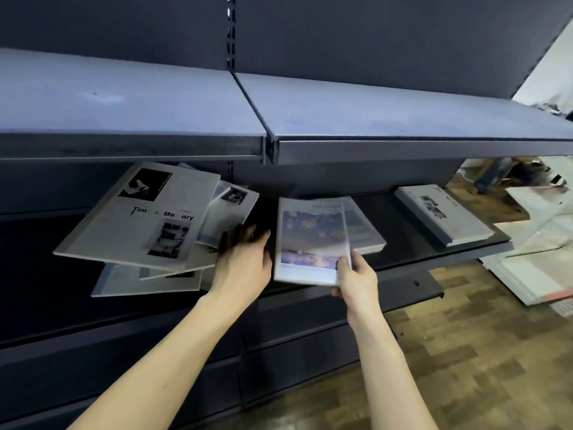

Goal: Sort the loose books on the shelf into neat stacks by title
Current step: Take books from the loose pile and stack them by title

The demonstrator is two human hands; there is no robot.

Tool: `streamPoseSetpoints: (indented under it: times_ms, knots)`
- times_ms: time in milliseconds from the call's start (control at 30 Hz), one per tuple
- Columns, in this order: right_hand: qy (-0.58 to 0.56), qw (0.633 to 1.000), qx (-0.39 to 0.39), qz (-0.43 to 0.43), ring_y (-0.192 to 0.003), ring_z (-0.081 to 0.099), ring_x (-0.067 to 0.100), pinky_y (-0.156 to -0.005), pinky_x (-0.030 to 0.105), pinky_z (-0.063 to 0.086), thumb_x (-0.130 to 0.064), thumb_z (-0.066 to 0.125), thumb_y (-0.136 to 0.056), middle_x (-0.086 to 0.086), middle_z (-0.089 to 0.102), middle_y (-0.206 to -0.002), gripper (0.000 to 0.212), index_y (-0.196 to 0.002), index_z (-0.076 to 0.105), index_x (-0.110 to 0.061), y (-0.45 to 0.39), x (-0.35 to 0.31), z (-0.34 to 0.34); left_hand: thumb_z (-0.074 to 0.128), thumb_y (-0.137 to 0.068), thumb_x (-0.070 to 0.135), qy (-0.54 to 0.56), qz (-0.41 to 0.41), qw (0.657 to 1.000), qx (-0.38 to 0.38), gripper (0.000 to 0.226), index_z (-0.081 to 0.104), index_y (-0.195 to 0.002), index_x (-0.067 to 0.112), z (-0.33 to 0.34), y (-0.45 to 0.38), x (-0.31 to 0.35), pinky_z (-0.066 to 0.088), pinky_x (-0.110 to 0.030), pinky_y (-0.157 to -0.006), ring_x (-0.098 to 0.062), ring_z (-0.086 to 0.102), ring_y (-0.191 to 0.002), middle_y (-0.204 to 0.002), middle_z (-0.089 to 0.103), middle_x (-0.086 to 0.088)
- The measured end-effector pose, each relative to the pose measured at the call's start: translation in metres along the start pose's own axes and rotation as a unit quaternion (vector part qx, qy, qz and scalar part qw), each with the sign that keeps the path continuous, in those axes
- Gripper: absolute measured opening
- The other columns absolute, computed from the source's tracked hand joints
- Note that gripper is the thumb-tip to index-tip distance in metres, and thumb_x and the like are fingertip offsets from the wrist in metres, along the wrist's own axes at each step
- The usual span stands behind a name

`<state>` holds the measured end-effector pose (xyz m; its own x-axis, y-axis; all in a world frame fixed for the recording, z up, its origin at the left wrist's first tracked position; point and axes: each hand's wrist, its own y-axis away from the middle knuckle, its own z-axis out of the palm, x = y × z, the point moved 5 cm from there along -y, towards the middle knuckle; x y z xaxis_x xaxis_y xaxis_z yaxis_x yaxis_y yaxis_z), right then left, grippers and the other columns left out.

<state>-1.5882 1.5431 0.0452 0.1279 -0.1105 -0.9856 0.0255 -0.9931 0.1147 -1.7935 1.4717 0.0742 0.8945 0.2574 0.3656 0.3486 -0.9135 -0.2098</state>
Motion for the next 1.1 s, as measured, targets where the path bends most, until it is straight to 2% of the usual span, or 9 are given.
streamPoseSetpoints:
  times_ms: [233,300,433,600,700,867,967,1100]
  knots:
    - [0.001,1.000,-0.019,0.018,-0.057,0.051,0.012,-0.054,0.027,0.047,-0.024,0.045,-0.105,-0.002,0.069,-0.098,0.023,-0.122,0.058,-0.031,-0.044,0.012,-0.042,0.046,-0.097,0.027,0.006,-0.030,0.999,-0.028,0.065,0.017,-0.155,0.023,0.031,-0.019,0.048,0.033,-0.042,-0.113,-0.031,0.027,-0.142,-0.160,0.019,-0.009]
    - [0.004,0.999,-0.029,0.021,-0.052,0.050,0.009,-0.051,0.025,0.046,-0.025,0.045,-0.104,-0.002,0.067,-0.095,0.021,-0.120,0.059,-0.026,-0.063,0.015,-0.055,0.046,-0.096,0.028,0.005,-0.043,0.998,-0.037,0.066,0.016,-0.155,0.022,0.043,-0.025,0.061,0.033,-0.042,-0.113,-0.031,0.025,-0.144,-0.160,0.018,-0.010]
    - [0.030,0.998,-0.052,0.025,-0.042,0.049,0.005,-0.048,0.023,0.046,-0.026,0.043,-0.104,-0.001,0.065,-0.096,0.034,-0.131,0.058,-0.013,-0.103,0.021,-0.073,0.044,-0.098,0.031,-0.014,-0.070,0.996,-0.054,0.065,0.014,-0.156,0.024,0.062,-0.035,0.085,0.031,-0.043,-0.114,-0.031,0.022,-0.145,-0.161,0.017,-0.008]
    - [0.052,0.994,-0.092,0.023,-0.054,0.056,0.011,-0.054,0.028,0.052,-0.022,0.040,-0.103,0.001,0.065,-0.096,0.033,-0.129,0.058,-0.011,-0.142,0.023,-0.093,0.044,-0.098,0.033,-0.030,-0.106,0.992,-0.065,0.063,0.017,-0.155,0.025,0.082,-0.047,0.109,0.035,-0.043,-0.111,-0.031,0.025,-0.143,-0.159,0.019,-0.006]
    - [0.060,0.991,-0.116,0.025,-0.056,0.058,0.014,-0.054,0.029,0.052,-0.022,0.040,-0.104,0.005,0.066,-0.093,0.027,-0.116,0.061,-0.013,-0.160,0.025,-0.105,0.044,-0.099,0.034,-0.038,-0.131,0.988,-0.066,0.061,0.019,-0.154,0.024,0.092,-0.051,0.125,0.035,-0.042,-0.110,-0.030,0.028,-0.141,-0.158,0.022,-0.005]
    - [0.072,0.986,-0.150,0.020,-0.048,0.062,0.008,-0.048,0.027,0.050,-0.017,0.040,-0.104,0.012,0.065,-0.090,0.021,-0.105,0.059,-0.011,-0.189,0.028,-0.116,0.044,-0.099,0.033,-0.046,-0.158,0.984,-0.063,0.060,0.022,-0.154,0.024,0.105,-0.058,0.147,0.036,-0.042,-0.108,-0.031,0.032,-0.138,-0.156,0.026,-0.006]
    - [0.074,0.983,-0.166,0.041,-0.054,0.065,0.012,-0.046,0.024,0.050,-0.015,0.041,-0.104,0.010,0.064,-0.092,0.020,-0.111,0.058,-0.009,-0.201,0.029,-0.118,0.044,-0.099,0.033,-0.051,-0.171,0.982,-0.061,0.060,0.021,-0.154,0.024,0.111,-0.063,0.152,0.035,-0.041,-0.108,-0.030,0.031,-0.139,-0.156,0.026,-0.007]
    - [0.083,0.976,-0.191,0.064,-0.068,0.069,0.023,-0.046,0.021,0.050,-0.018,0.042,-0.105,0.012,0.066,-0.106,0.025,-0.123,0.055,-0.006,-0.217,0.029,-0.113,0.044,-0.099,0.033,-0.043,-0.186,0.980,-0.056,0.060,0.022,-0.154,0.025,0.118,-0.071,0.152,0.035,-0.039,-0.108,-0.029,0.033,-0.138,-0.155,0.028,-0.005]
